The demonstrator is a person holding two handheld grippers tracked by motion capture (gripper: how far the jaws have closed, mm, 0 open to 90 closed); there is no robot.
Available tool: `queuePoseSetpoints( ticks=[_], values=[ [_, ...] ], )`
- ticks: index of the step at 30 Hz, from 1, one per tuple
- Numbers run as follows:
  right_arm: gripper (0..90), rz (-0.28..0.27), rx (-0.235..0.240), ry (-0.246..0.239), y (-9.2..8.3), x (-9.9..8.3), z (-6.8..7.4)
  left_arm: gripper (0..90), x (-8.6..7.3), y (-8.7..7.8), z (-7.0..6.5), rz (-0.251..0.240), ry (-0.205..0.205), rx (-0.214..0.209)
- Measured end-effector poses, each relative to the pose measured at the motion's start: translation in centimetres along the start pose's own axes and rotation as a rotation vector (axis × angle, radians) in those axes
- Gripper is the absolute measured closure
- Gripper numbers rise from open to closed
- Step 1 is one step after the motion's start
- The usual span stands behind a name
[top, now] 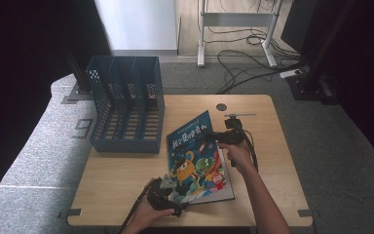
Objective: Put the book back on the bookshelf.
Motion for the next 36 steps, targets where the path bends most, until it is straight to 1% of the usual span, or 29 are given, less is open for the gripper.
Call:
queuePoseSetpoints(
  ticks=[2, 3, 4, 6, 7, 9, 10, 13, 21, 24, 26, 28, 31, 36],
  values=[
    [76.8, -0.018, -0.017, -0.018, -0.4, 0.2, 0.3, 0.0, 0.2, 0.0, 0.1, 0.008, -0.006, 0.003],
    [76.8, -0.018, -0.017, -0.018, -0.4, 0.2, 0.3, 0.0, 0.3, 0.1, 0.2, 0.009, -0.01, 0.003],
    [76.7, -0.032, -0.033, -0.031, -0.7, 0.4, 0.5, 0.0, 0.4, 0.1, 0.3, 0.008, -0.017, 0.002],
    [76.7, -0.037, -0.037, -0.031, -0.8, 0.5, 0.5, 0.0, 0.5, 0.2, 0.4, 0.008, -0.022, 0.005],
    [76.6, -0.053, -0.049, -0.049, -1.2, 0.6, 0.7, 0.0, 0.6, 0.2, 0.4, 0.007, -0.025, 0.005],
    [76.6, -0.059, -0.052, -0.053, -1.4, 0.6, 0.8, 0.0, 0.7, 0.3, 0.5, 0.007, -0.028, 0.006],
    [76.6, -0.073, -0.052, -0.064, -1.7, 0.7, 0.9, 0.0, 0.8, 0.3, 0.5, 0.008, -0.026, 0.003],
    [76.7, -0.088, -0.048, -0.074, -2.0, 0.8, 1.1, 0.0, 0.9, 0.5, 0.5, 0.009, -0.027, 0.007],
    [76.7, -0.104, -0.047, -0.101, -2.4, 0.8, 1.5, 0.0, 1.1, 0.6, 0.6, 0.014, -0.022, 0.007],
    [76.8, -0.122, -0.047, -0.113, -2.6, 0.9, 1.7, 0.0, 1.2, 0.6, 0.6, 0.011, -0.026, 0.01],
    [76.7, -0.143, -0.048, -0.128, -3.0, 1.0, 2.0, 0.0, 1.3, 0.7, 0.7, 0.012, -0.028, 0.009],
    [76.8, -0.15, -0.049, -0.133, -3.1, 1.0, 2.0, 0.0, 1.4, 0.8, 0.8, 0.011, -0.031, 0.012],
    [76.8, -0.178, -0.05, -0.158, -3.5, 1.2, 2.3, 0.0, 1.6, 0.9, 1.0, 0.014, -0.032, 0.02],
    [76.7, -0.199, -0.054, -0.179, -3.8, 1.3, 2.5, 0.0, 1.9, 1.0, 1.3, 0.015, -0.031, 0.021]
  ],
)
Point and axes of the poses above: each handheld gripper's, and its own axes: y roughly forward along the jaws, x roughly out of its top, z roughly to its left, the point moved 4 cm from there along y, roughly forward along the jaws, and after that the axes turned 7 degrees about -x, right-handed, at the moved point
